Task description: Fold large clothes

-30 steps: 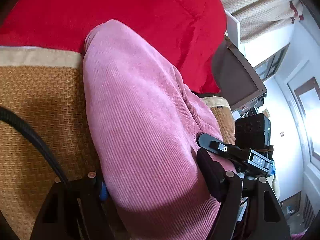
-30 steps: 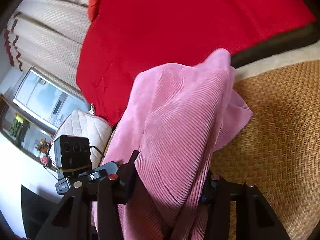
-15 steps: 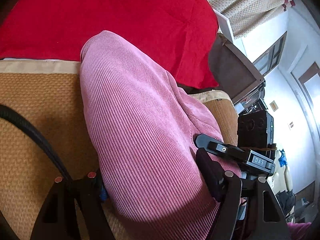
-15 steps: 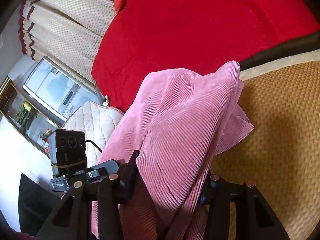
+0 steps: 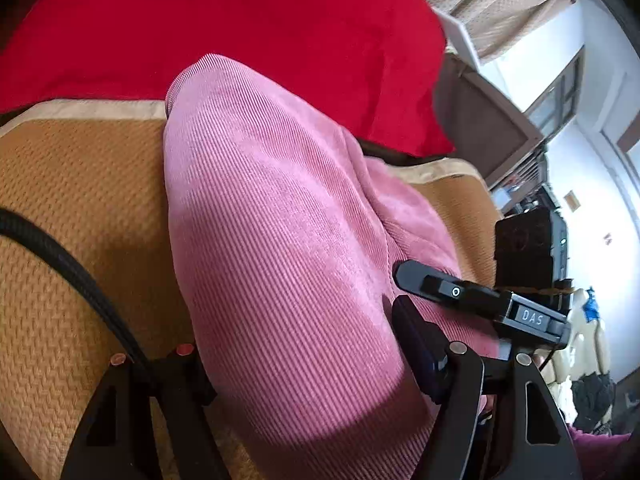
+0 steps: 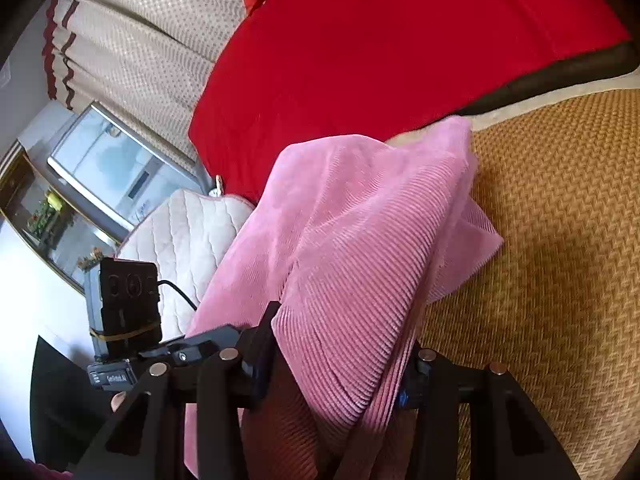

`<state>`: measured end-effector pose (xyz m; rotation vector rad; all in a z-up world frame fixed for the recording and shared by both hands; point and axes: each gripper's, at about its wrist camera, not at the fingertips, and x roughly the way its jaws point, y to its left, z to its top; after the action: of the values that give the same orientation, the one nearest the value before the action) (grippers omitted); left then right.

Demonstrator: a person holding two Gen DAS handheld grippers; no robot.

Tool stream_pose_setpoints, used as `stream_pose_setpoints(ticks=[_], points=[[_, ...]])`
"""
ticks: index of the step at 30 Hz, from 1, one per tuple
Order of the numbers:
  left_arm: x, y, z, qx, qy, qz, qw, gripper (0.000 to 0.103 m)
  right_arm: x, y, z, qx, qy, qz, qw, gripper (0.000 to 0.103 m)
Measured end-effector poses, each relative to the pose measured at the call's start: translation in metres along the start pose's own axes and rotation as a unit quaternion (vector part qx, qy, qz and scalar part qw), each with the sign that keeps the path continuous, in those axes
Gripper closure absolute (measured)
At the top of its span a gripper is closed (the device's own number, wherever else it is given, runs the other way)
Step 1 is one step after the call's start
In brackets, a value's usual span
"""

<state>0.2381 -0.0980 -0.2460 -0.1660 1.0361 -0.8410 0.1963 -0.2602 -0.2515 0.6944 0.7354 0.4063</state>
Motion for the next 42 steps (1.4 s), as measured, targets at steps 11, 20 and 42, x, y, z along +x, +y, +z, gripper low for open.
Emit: stream_pose_setpoints(ticks=[11, 20, 42], points=[[0.019, -0.018, -0.012, 0.046, 0.001, 0.089, 0.995, 0.028, 0.017, -0.005, -0.012, -0.017, 0.013, -0.034, 0.999, 0.055], [0.023, -0.017, -0.019, 0.057, -0.005, 0.118, 0.9914, 0.027, 0.024, 0.0, -0.012, -0.023, 0.021, -0.061, 0.998, 0.048], [-0.042, 0.023, -0.01, 0.01, -0.075, 0.112, 0.9908, 0.017, -0.031, 0.025, 0.002, -0.033, -0.036, -0.145, 0.988, 0.038]])
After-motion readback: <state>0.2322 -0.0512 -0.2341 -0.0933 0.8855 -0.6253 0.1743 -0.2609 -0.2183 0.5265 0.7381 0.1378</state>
